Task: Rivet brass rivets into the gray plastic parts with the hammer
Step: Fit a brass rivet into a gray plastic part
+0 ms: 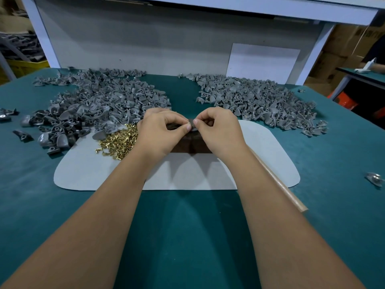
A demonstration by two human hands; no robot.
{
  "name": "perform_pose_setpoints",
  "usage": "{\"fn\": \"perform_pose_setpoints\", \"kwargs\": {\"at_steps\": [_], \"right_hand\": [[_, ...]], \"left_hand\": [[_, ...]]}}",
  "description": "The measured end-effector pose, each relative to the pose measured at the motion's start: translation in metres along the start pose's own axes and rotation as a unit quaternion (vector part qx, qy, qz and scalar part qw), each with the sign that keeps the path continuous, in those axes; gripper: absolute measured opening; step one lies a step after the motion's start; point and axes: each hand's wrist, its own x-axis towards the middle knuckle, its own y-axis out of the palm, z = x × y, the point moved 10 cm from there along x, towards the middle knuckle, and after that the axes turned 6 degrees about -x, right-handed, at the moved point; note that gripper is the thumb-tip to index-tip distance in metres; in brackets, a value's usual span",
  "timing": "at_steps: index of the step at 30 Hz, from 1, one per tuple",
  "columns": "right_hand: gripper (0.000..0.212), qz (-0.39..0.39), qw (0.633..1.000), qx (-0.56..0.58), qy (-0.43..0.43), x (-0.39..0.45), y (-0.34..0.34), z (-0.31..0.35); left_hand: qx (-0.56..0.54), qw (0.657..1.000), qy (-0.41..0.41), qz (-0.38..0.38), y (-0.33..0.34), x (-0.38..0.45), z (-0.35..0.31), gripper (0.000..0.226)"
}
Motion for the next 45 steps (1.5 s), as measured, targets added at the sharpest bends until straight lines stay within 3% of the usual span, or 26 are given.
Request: {"fn": "perform_pose_setpoints", "kwargs": {"at_steps": [9,15,22,32,40,45], "right_hand": [[0.006,-0.024,0.978,-0.176,-0.107,-0.001,0.006,0.027],[0.008,-0.019,0.961,-0.231,-0.15,-0.003,0.01,0.038],[0.017,-0.023,0.984,-0.161,-0.075,0.001,0.008,0.021],[0.011,-0.04,0.986,-0.144,-0.076,-0.003,0.005,0.018],[0.023,-0.084,0.991,0.082,0.058,-0.003,-0.011,-0.013],[0.022,-0.073,0.992,0.084,0.055,-0.004,-0.007,-0.013]], "left_hand": [[-0.012,1.0,0.004,-0.014,-0.001,-0.001,-0.001,0.006],[-0.024,1.0,-0.002,-0.002,0.002,0.002,0.0,0.011],[-0.011,1.0,-0.018,0.005,0.0,0.0,0.005,0.01],[-0.04,0.999,-0.036,0.003,-0.002,-0.003,0.004,0.01],[-0.054,0.993,-0.106,-0.02,-0.003,-0.005,0.015,0.013],[-0.065,0.99,-0.125,-0.001,0.0,-0.005,0.02,0.009]]}}
